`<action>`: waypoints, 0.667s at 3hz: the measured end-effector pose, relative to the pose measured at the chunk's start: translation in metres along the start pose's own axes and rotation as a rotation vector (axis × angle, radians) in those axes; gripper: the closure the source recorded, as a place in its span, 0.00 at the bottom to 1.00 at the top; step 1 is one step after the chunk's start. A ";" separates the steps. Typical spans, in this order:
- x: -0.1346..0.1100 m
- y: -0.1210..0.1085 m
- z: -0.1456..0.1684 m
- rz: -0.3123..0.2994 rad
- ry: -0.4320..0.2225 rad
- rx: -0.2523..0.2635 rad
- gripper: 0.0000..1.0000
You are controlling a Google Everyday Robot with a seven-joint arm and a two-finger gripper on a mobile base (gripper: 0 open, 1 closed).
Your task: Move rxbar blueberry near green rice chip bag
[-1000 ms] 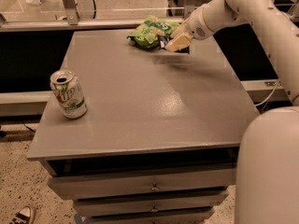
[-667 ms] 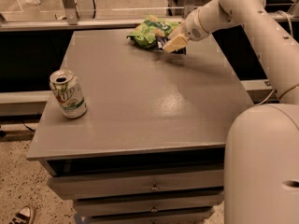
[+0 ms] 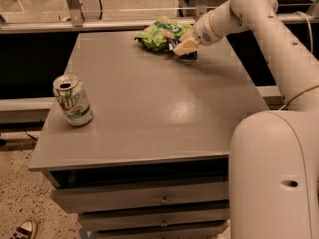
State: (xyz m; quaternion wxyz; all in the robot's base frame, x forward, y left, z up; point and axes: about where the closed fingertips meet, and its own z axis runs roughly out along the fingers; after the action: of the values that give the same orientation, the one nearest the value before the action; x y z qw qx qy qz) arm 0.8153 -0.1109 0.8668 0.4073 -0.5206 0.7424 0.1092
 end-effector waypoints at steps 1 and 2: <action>0.002 -0.003 0.003 0.007 0.001 0.001 0.13; 0.003 -0.005 0.002 0.010 0.001 0.003 0.00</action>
Offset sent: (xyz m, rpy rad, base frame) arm 0.0073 -0.0106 0.0046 0.0028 -0.0036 -0.0201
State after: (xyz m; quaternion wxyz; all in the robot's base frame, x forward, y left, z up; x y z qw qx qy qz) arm 0.8201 -0.1137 0.8643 0.4073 -0.5162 0.7454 0.1098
